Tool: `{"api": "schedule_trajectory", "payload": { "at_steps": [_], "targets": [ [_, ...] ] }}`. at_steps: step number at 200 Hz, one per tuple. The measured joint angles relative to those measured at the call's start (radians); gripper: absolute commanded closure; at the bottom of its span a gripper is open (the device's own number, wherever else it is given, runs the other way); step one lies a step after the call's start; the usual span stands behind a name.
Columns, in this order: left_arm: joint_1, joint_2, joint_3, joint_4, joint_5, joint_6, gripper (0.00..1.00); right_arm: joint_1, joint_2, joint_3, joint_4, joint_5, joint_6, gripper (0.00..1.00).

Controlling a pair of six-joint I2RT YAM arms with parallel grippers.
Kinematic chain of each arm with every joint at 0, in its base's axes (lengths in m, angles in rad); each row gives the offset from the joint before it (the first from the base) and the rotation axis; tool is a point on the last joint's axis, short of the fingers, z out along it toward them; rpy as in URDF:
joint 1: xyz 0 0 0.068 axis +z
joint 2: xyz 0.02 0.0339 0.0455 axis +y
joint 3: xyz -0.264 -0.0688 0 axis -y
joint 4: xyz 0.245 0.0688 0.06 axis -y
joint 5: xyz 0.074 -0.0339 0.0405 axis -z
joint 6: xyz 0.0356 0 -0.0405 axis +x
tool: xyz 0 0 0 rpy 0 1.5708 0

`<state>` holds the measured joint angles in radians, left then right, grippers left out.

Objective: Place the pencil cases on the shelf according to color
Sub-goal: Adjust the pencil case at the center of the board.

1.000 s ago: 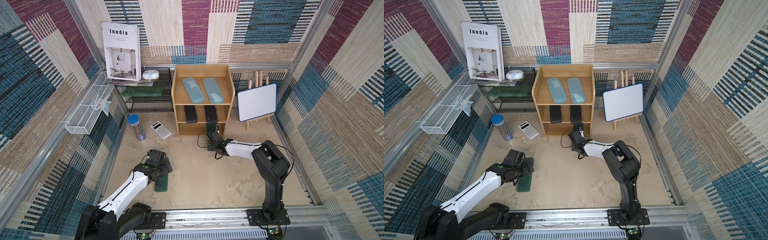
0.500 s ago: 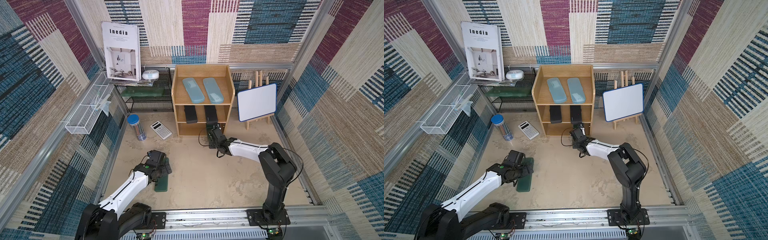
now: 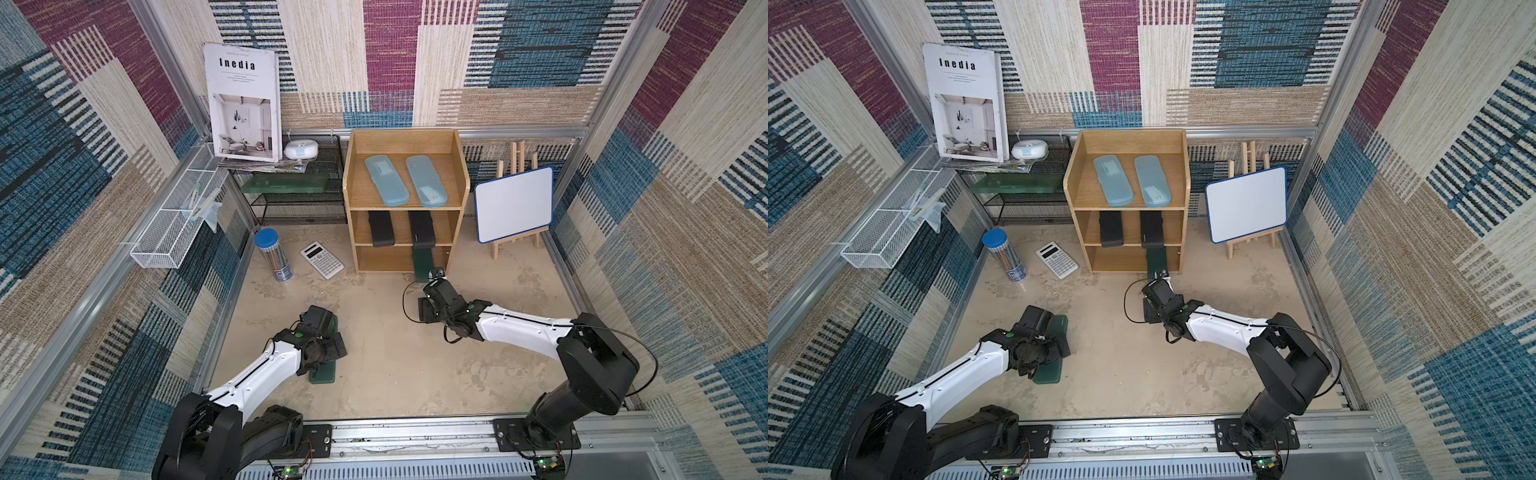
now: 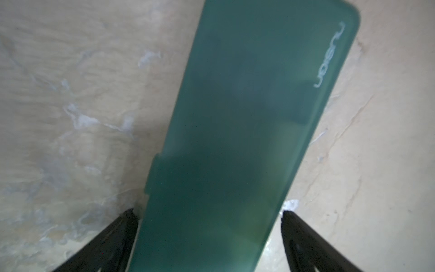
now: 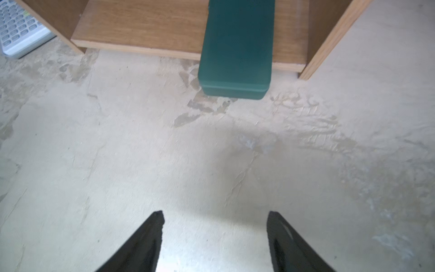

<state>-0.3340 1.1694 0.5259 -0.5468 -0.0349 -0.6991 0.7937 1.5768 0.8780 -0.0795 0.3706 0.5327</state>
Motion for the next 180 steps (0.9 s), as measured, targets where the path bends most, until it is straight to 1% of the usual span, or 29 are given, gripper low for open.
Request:
{"api": "schedule_trajectory", "payload": {
  "at_steps": [24, 56, 71, 87, 112, 131, 149, 180],
  "targets": [
    [-0.094, 0.032, 0.021, 0.005, -0.006, -0.033, 0.01, 0.023, -0.041, -0.031, -0.010, 0.008, 0.026, 0.16],
    [-0.243, 0.113, 0.105, 0.030, 0.008, -0.095, 0.01, 0.030, -0.130, -0.080, -0.027, 0.017, 0.052, 0.12],
    [-0.291, 0.153, 0.153, 0.047, 0.005, -0.115, 0.01, 0.031, -0.172, -0.101, -0.026, 0.005, 0.053, 0.10],
    [-0.319, 0.176, 0.195, 0.059, 0.001, -0.130, 0.01, 0.032, -0.197, -0.107, -0.026, -0.024, 0.042, 0.07],
    [-0.323, 0.135, 0.227, 0.032, -0.060, -0.135, 0.01, 0.040, -0.190, -0.085, -0.026, -0.100, -0.007, 0.00],
    [-0.312, 0.056, 0.226, -0.019, -0.129, -0.134, 0.01, 0.065, -0.143, -0.043, -0.017, -0.156, -0.051, 0.01],
    [-0.255, -0.027, 0.201, -0.067, -0.180, -0.133, 0.01, 0.109, -0.079, 0.002, -0.003, -0.207, -0.093, 0.01],
    [-0.133, -0.139, 0.143, -0.134, -0.210, -0.119, 0.01, 0.172, 0.084, 0.115, 0.004, -0.291, -0.172, 0.01]
  ]
}}
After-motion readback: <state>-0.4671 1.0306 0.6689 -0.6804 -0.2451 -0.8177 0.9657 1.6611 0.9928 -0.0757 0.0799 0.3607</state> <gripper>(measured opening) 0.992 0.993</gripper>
